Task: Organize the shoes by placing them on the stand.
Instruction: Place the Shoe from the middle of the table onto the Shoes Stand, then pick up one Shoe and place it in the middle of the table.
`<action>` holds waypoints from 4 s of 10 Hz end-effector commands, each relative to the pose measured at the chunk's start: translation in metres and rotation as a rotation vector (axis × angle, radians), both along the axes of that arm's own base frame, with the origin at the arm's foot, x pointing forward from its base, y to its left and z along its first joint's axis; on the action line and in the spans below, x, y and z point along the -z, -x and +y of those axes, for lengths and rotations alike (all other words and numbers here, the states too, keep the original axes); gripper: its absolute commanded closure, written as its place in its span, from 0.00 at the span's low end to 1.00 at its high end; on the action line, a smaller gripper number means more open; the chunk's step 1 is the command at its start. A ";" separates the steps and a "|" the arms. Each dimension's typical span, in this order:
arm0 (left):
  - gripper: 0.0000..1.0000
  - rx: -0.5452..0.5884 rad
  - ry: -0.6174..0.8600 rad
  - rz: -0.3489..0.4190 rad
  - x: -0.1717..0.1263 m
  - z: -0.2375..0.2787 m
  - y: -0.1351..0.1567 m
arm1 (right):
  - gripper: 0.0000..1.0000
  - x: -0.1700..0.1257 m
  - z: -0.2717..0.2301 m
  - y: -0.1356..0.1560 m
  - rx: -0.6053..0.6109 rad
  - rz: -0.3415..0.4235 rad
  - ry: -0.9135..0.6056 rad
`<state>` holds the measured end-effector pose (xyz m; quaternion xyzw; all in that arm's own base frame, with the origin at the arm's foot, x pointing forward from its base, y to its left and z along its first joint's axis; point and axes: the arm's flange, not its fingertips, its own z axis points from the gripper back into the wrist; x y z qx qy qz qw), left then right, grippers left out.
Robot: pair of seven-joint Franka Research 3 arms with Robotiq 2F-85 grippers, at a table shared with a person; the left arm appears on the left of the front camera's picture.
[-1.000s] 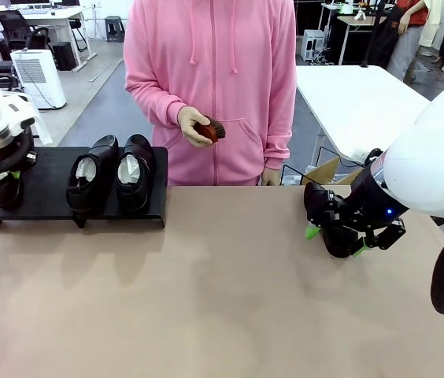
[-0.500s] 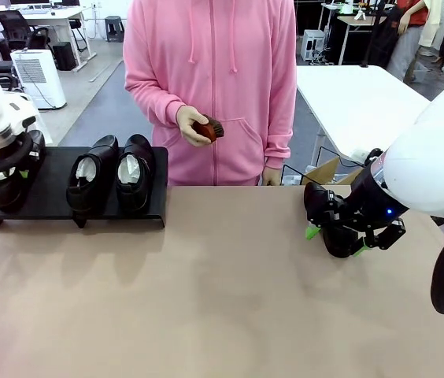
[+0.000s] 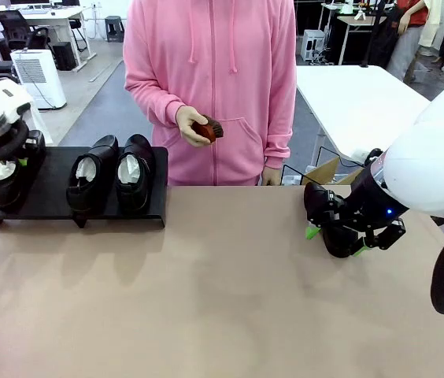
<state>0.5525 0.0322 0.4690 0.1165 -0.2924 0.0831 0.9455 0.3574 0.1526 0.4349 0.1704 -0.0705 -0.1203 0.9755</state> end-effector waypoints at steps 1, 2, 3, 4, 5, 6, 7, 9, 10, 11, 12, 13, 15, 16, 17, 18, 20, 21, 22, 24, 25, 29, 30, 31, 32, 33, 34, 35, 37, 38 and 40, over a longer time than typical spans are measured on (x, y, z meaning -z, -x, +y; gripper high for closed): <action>0.59 -0.002 -0.006 0.028 0.013 0.005 -0.007 | 0.00 0.000 0.001 -0.002 -0.005 0.002 -0.014; 0.59 -0.002 -0.006 0.028 0.013 0.005 -0.007 | 0.00 0.000 0.001 -0.002 -0.005 0.002 -0.014; 0.59 -0.002 -0.006 0.028 0.013 0.005 -0.007 | 0.00 0.000 0.001 -0.002 -0.005 0.002 -0.014; 0.59 -0.002 -0.006 0.028 0.013 0.005 -0.007 | 0.00 0.000 0.001 -0.002 -0.005 0.002 -0.014; 0.59 -0.002 -0.006 0.028 0.013 0.005 -0.007 | 0.00 0.000 0.001 -0.002 -0.005 0.002 -0.014; 0.59 -0.002 -0.006 0.028 0.013 0.005 -0.007 | 0.00 0.000 0.001 -0.002 -0.005 0.002 -0.014; 0.59 -0.002 -0.006 0.028 0.013 0.005 -0.007 | 0.00 0.000 0.001 -0.002 -0.005 0.002 -0.014; 0.59 0.045 -0.024 0.042 0.013 -0.015 0.000 | 0.00 0.000 0.001 -0.002 -0.005 0.002 -0.014; 0.59 0.097 0.021 0.037 0.002 -0.035 0.012 | 0.00 0.000 0.001 -0.002 -0.005 0.002 -0.014; 0.59 0.114 0.053 0.013 -0.009 -0.050 0.026 | 0.00 0.000 0.001 -0.002 -0.005 0.002 -0.014; 0.59 0.100 0.107 0.026 -0.020 -0.061 0.040 | 0.00 0.000 0.001 -0.002 -0.005 0.002 -0.014; 0.59 0.095 0.167 0.052 -0.028 -0.070 0.055 | 0.00 0.000 0.001 -0.002 -0.005 0.002 -0.014; 0.59 0.141 0.242 0.128 -0.039 -0.085 0.083 | 0.00 0.000 0.001 -0.002 -0.005 0.002 -0.014; 0.59 0.178 0.291 0.181 -0.044 -0.087 0.091 | 0.00 0.000 0.001 -0.002 -0.005 0.002 -0.014; 0.59 0.232 0.346 0.241 -0.049 -0.089 0.101 | 0.00 0.000 0.001 -0.002 -0.005 0.002 -0.014; 0.59 0.258 0.368 0.263 -0.053 -0.090 0.109 | 0.00 0.000 0.001 -0.002 -0.005 0.002 -0.014; 0.59 0.250 0.402 0.264 -0.051 -0.084 0.111 | 0.00 0.000 0.000 0.000 0.000 0.000 0.000; 0.59 0.206 0.410 0.250 -0.049 -0.075 0.107 | 0.00 -0.007 -0.002 -0.008 0.032 -0.060 0.077; 0.59 0.252 0.383 0.265 -0.052 -0.096 0.114 | 0.00 -0.021 -0.011 -0.020 0.089 -0.118 0.138; 0.59 0.252 0.383 0.265 -0.052 -0.096 0.114 | 0.00 -0.033 -0.014 -0.074 0.078 -0.149 0.240; 0.59 0.252 0.383 0.265 -0.052 -0.096 0.114 | 0.00 -0.028 -0.006 -0.098 0.047 -0.139 0.285; 0.59 0.252 0.383 0.265 -0.052 -0.096 0.114 | 0.00 0.005 0.024 -0.159 -0.107 -0.124 0.372; 0.59 0.252 0.383 0.265 -0.052 -0.096 0.114 | 0.00 0.012 0.024 -0.167 -0.129 -0.122 0.391; 0.59 0.252 0.383 0.265 -0.052 -0.096 0.114 | 0.00 0.019 0.022 -0.174 -0.135 -0.108 0.397; 0.59 0.252 0.383 0.265 -0.052 -0.096 0.114 | 0.00 0.024 0.021 -0.179 -0.122 -0.099 0.406; 0.59 0.252 0.383 0.265 -0.052 -0.096 0.114 | 0.00 0.032 0.019 -0.183 -0.125 -0.069 0.398; 0.59 0.252 0.383 0.265 -0.052 -0.096 0.114 | 0.00 0.039 0.019 -0.186 -0.135 -0.050 0.396; 0.59 0.252 0.383 0.265 -0.052 -0.096 0.114 | 0.00 0.045 0.017 -0.188 -0.138 -0.027 0.380; 0.59 0.252 0.383 0.265 -0.052 -0.096 0.114 | 0.00 0.056 0.016 -0.193 -0.144 0.008 0.365; 0.59 0.252 0.383 0.265 -0.052 -0.096 0.114 | 0.00 0.064 0.017 -0.194 -0.149 0.028 0.364; 0.59 0.252 0.383 0.265 -0.052 -0.096 0.114 | 0.00 0.078 0.019 -0.199 -0.160 0.064 0.356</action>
